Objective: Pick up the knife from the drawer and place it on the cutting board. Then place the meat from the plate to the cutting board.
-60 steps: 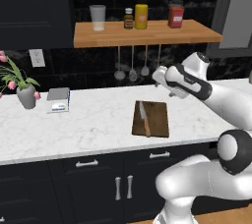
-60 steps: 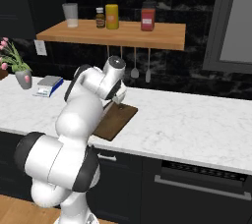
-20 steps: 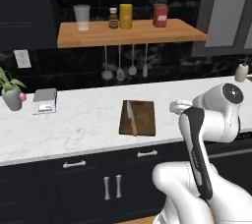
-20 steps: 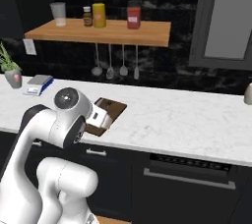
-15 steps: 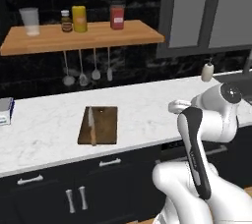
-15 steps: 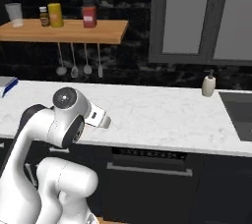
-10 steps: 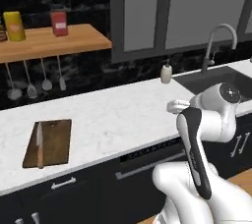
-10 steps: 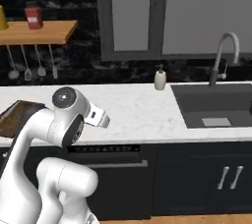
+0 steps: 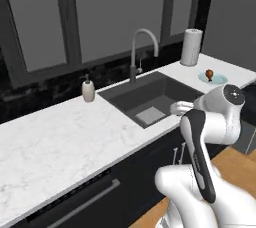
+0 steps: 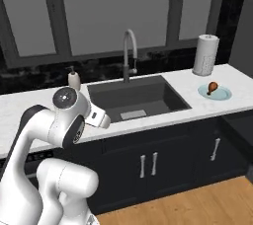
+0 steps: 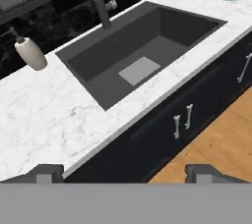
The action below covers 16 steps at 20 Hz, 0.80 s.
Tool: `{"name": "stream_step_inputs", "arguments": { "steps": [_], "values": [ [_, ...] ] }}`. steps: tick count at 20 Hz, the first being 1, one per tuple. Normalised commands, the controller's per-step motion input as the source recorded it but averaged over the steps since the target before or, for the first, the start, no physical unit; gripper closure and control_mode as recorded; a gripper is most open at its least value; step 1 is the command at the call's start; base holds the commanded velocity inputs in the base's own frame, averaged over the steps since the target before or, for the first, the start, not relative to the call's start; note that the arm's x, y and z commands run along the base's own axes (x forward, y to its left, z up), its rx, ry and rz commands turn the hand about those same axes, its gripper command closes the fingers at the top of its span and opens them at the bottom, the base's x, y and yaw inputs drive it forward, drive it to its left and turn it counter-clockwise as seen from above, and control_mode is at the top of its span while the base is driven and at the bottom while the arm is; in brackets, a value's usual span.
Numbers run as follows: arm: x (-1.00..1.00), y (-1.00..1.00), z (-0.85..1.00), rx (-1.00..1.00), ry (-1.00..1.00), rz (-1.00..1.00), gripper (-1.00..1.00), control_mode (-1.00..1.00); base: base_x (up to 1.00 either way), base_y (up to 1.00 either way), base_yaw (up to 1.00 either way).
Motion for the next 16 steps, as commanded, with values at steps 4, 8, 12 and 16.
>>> {"name": "stream_step_inputs", "arguments": {
  "steps": [4, 8, 12, 16],
  "values": [
    [0.0, 0.0, 0.0, 0.0, 0.0, 0.0, -1.0, 1.0, 0.64, -0.98, -0.14],
    [0.0, 0.0, 0.0, 0.0, 0.0, 0.0, -1.0, 1.0, 0.67, -0.91, -0.03],
    [0.0, 0.0, 0.0, 0.0, 0.0, 0.0, -1.0, 1.0, 0.36, -0.78, 0.0],
    [0.0, 0.0, 0.0, 0.0, 0.0, 0.0, -1.0, 1.0, 0.25, -0.52, 0.06]
  ]
}}
